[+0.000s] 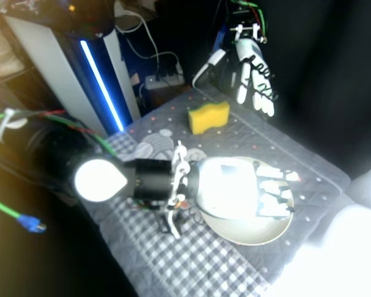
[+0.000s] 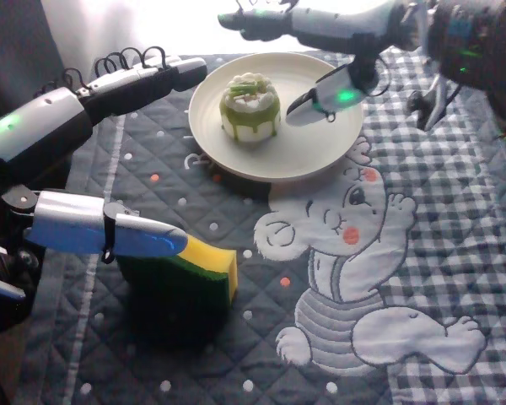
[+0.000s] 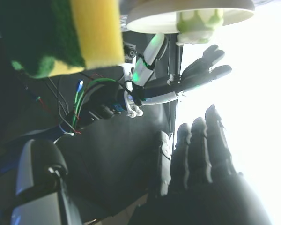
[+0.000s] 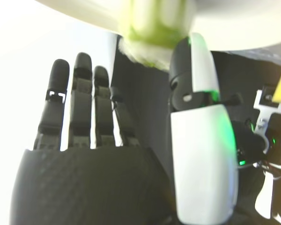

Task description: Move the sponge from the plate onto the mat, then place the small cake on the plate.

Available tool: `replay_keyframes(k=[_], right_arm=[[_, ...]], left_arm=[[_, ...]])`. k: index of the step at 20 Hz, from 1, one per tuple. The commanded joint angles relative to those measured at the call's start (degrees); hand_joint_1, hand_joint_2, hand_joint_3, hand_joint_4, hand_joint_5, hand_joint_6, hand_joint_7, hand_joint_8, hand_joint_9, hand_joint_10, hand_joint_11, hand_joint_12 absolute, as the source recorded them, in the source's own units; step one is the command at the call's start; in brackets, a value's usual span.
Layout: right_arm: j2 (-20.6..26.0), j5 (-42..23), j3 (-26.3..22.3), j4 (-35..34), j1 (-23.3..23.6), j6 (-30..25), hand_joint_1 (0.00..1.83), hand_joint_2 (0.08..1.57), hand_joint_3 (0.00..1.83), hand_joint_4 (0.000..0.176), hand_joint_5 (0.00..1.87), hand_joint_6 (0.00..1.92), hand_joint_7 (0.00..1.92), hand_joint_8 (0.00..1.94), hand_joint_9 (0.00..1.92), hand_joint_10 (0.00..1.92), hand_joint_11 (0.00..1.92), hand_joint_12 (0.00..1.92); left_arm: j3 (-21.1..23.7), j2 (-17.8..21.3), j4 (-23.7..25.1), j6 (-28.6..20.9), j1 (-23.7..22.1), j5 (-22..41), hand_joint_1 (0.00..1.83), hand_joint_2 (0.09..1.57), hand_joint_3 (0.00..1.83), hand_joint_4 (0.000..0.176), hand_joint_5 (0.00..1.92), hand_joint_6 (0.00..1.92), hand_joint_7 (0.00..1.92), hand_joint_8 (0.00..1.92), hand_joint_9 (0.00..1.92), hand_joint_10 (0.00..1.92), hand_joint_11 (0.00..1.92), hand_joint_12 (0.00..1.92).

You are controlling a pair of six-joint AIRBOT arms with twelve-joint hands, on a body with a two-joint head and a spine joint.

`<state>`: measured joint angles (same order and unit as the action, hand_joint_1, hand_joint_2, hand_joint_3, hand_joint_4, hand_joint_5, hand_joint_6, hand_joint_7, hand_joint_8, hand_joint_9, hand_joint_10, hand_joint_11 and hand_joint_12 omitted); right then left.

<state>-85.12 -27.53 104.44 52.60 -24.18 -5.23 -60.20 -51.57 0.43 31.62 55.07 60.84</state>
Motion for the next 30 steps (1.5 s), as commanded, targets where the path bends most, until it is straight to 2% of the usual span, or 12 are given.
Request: replay_keyframes(k=[1, 3, 8, 9, 10, 11, 14, 16, 18, 22, 26, 30], right_arm=[[1.33, -5.37, -0.37, -2.87, 0.52, -0.93, 1.03, 0.98, 0.0, 0.055, 0.0, 0.0, 0.27, 0.0, 0.3, 0.0, 0.0, 0.83], [6.17, -8.86, -3.64, -7.07, -0.23, -0.92, 0.81, 0.96, 0.0, 0.07, 0.0, 0.0, 0.26, 0.0, 0.28, 0.0, 0.0, 0.7], [23.55, -22.03, -18.13, -22.74, -5.18, 8.55, 0.82, 0.92, 0.0, 0.137, 0.0, 0.0, 0.16, 0.0, 0.16, 0.0, 0.0, 0.12], [26.26, -24.22, -20.79, -25.57, -6.46, 11.08, 0.86, 0.92, 0.0, 0.168, 0.0, 0.0, 0.17, 0.0, 0.14, 0.0, 0.0, 0.03], [29.86, -28.4, -24.14, -30.18, -8.87, 14.21, 0.92, 0.94, 0.01, 0.174, 0.0, 0.0, 0.16, 0.0, 0.12, 0.0, 0.01, 0.02], [31.72, -31.55, -25.99, -33.45, -10.87, 16.04, 0.91, 0.94, 0.01, 0.176, 0.0, 0.0, 0.16, 0.0, 0.12, 0.0, 0.0, 0.01], [33.83, -46.39, -30.33, -47.52, -23.04, 19.81, 0.75, 0.97, 0.01, 0.176, 0.0, 0.0, 0.15, 0.0, 0.11, 0.0, 0.0, 0.0], [33.82, -56.4, -33.33, -55.5, -31.17, 20.82, 0.79, 0.95, 0.0, 0.176, 0.05, 0.02, 0.13, 0.0, 0.06, 0.0, 0.0, 0.0], [34.05, -63.46, -36.2, -61.03, -37.49, 22.7, 0.73, 1.0, 0.02, 0.176, 0.06, 0.01, 0.11, 0.0, 0.08, 0.01, 0.0, 0.0], [34.75, -72.58, -39.92, -66.42, -44.34, 23.05, 0.73, 1.03, 0.0, 0.166, 0.03, 0.01, 0.05, 0.01, 0.03, 0.0, 0.06, 0.02], [34.71, -73.42, -40.72, -65.56, -44.49, 23.45, 0.78, 1.02, 0.0, 0.107, 0.05, 0.02, 0.05, 0.0, 0.04, 0.0, 0.03, 0.01], [34.71, -73.43, -41.38, -64.49, -44.48, 24.17, 0.59, 1.05, 0.01, 0.114, 0.01, 0.0, 0.14, 0.0, 0.13, 0.01, 0.06, 0.02]], left_arm=[[0.04, 0.1, -1.2, -0.57, -0.33, 8.16, 0.75, 0.79, 0.0, 0.094, 0.22, 0.0, 0.11, 0.01, 0.09, 0.01, 0.01, 0.3], [0.34, 0.73, -2.32, -0.56, 0.41, 10.01, 0.81, 0.8, 0.0, 0.059, 0.18, 0.01, 0.07, 0.01, 0.1, 0.0, 0.0, 0.64], [0.85, 2.36, -6.99, 0.7, 2.55, 15.9, 0.89, 0.76, 0.0, 0.099, 0.1, 0.0, 0.01, 0.0, 0.0, 0.0, 0.0, 0.62], [0.94, 2.64, -7.59, 0.86, 2.85, 16.8, 0.94, 0.74, 0.0, 0.088, 0.12, 0.0, 0.02, 0.0, 0.0, 0.0, 0.0, 0.38], [1.22, 2.96, -8.87, 1.15, 3.52, 18.55, 0.96, 0.79, 0.0, 0.029, 0.02, 0.0, 0.0, 0.0, 0.0, 0.0, 0.0, 0.28], [1.39, 3.0, -9.95, 1.17, 4.18, 19.83, 0.89, 0.82, 0.02, 0.0, 0.0, 0.0, 0.0, 0.0, 0.0, 0.0, 0.0, 0.38], [2.61, 2.96, -15.34, 1.16, 9.05, 26.67, 0.58, 0.91, 0.03, 0.0, 0.02, 0.0, 0.03, 0.0, 0.08, 0.01, 0.0, 0.88], [3.92, 2.62, -17.5, 1.17, 11.15, 30.88, 0.37, 0.98, 0.05, 0.0, 0.0, 0.0, 0.0, 0.0, 0.06, 0.0, 0.0, 0.93], [4.78, 2.42, -19.36, 1.16, 13.0, 34.2, 0.17, 1.21, 0.04, 0.0, 0.0, 0.0, 0.0, 0.0, 0.01, 0.0, 0.0, 0.63], [5.73, 2.44, -20.16, 1.16, 13.88, 38.21, 0.08, 1.24, 0.01, 0.0, 0.0, 0.0, 0.0, 0.0, 0.0, 0.0, 0.0, 0.12], [5.7, 2.47, -18.39, 1.2, 12.33, 38.39, 0.0, 1.28, 0.0, 0.0, 0.0, 0.0, 0.0, 0.0, 0.0, 0.0, 0.0, 0.0], [5.55, 2.53, -16.61, 1.56, 10.27, 38.4, 0.0, 1.22, 0.0, 0.0, 0.0, 0.0, 0.0, 0.0, 0.0, 0.0, 0.0, 0.0]])
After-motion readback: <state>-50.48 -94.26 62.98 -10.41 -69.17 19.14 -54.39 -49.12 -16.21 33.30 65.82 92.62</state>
